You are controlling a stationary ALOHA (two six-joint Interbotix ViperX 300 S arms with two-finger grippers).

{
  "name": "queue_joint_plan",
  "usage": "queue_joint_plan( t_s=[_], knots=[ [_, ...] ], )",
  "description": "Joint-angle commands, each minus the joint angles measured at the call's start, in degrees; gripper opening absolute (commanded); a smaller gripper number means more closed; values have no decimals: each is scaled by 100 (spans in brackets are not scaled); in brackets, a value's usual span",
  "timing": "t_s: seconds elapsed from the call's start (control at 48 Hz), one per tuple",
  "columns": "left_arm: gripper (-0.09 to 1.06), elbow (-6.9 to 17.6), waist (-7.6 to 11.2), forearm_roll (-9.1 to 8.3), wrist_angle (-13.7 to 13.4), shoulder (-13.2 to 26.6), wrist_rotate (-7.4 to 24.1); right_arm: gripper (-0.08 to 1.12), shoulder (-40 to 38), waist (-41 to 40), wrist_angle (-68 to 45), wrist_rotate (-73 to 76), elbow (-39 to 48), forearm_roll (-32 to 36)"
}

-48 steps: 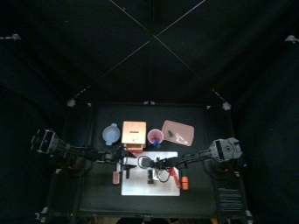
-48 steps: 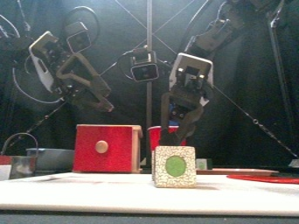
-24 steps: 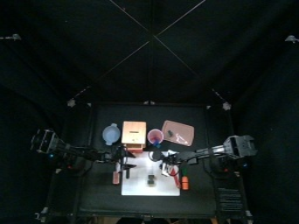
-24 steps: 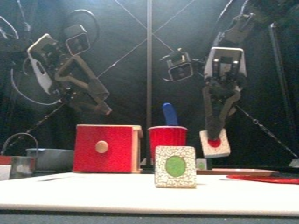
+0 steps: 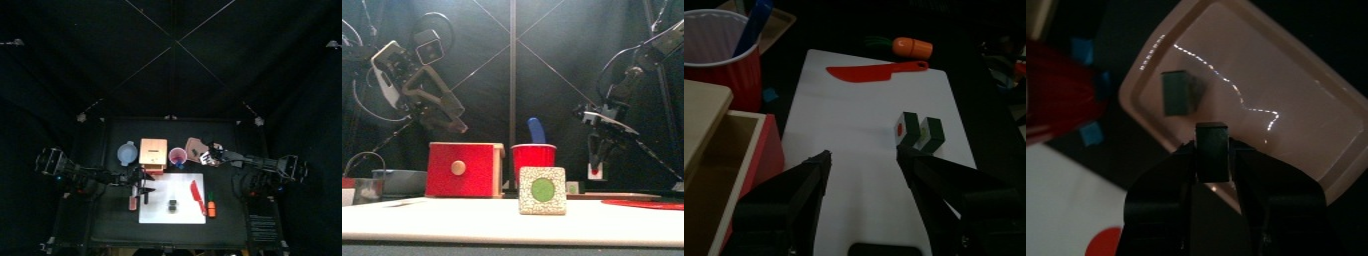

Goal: Place sushi on board then cut the sushi with the knife then place the pieces on the plate
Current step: Place the 4 sushi pieces on the plate

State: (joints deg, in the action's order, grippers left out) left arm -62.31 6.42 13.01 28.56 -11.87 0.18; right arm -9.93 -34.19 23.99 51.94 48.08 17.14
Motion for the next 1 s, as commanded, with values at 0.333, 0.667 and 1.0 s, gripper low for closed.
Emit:
queue_joint_plan(
  t_s=[0.333,0.667,1.0],
  knots=[
    [90,-105,9,44,62,-62,0,66,747,35,141,35,-756,-9],
    [90,-105,9,44,62,-62,-9,82,554,105,413,35,-668,79],
    [90,18,9,53,62,-62,-9,82,-967,1222,475,-62,-53,-220]
  ],
)
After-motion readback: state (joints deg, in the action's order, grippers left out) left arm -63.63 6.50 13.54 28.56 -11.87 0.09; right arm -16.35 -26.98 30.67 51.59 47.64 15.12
